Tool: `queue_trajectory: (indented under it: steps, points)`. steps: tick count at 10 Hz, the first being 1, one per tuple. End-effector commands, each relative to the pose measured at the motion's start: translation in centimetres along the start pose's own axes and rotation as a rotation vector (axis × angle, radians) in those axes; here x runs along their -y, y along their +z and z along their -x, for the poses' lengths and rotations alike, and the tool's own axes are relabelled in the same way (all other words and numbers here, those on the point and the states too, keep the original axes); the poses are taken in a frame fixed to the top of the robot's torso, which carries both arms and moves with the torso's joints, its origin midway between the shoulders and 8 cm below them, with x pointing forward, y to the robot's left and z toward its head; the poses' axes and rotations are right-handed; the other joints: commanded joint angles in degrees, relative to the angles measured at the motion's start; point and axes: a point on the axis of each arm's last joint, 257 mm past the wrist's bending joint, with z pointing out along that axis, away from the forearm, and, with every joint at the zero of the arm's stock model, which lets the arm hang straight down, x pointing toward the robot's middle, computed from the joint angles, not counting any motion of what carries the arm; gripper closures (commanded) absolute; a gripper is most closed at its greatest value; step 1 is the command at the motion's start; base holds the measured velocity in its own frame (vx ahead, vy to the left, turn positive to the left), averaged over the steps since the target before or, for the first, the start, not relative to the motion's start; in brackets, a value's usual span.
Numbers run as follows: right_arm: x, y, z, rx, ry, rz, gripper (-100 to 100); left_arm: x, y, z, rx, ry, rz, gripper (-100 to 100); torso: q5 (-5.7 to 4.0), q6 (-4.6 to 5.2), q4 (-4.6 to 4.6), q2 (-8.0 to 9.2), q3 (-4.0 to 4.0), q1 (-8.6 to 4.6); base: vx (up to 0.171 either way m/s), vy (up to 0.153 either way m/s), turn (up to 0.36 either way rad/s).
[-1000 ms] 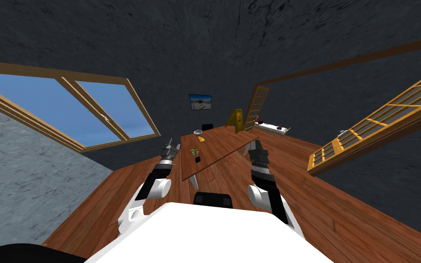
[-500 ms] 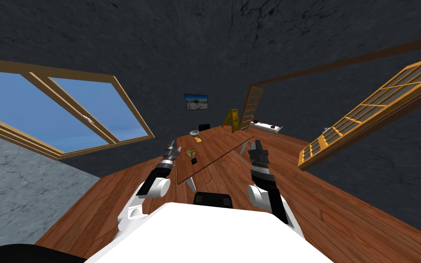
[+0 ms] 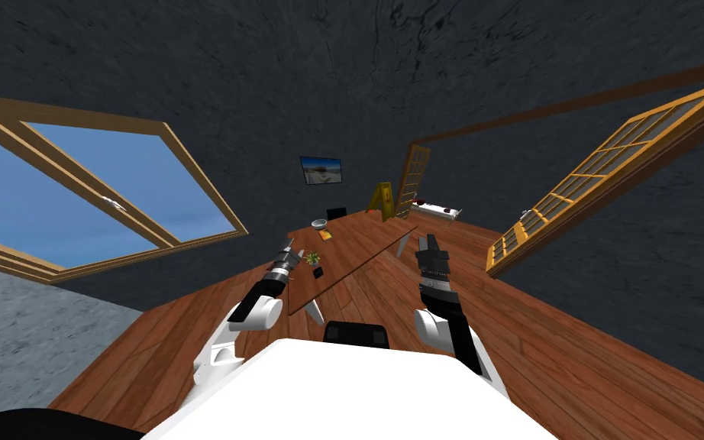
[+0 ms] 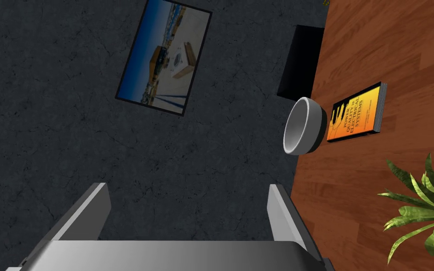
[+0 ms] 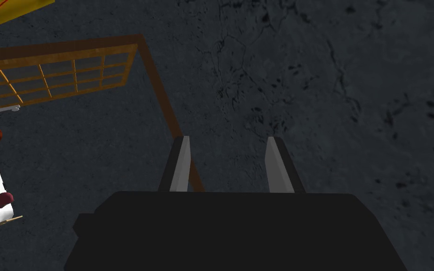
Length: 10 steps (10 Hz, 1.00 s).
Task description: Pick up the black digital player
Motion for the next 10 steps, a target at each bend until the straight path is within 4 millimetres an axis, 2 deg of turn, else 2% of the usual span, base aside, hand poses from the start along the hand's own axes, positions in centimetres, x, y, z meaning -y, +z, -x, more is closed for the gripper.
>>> queue_trajectory:
  steps: [1,10]
  points:
    - [0.0,0.0,0.0,0.000,0.000,0.000,0,-1.3,0.3,0.7,0.011,-0.017,0.052,-100,0.00,0.00,0.00,0.00,0.00,0.00,0.027,-0.042,-0.177]
    - [0.0,0.0,0.0,0.000,0.000,0.000,0,-7.0,-0.2,3.4,0.076,-0.067,0.273,-100,0.01,0.02,0.01,0.02,0.01,0.03,0.023,-0.027,-0.083]
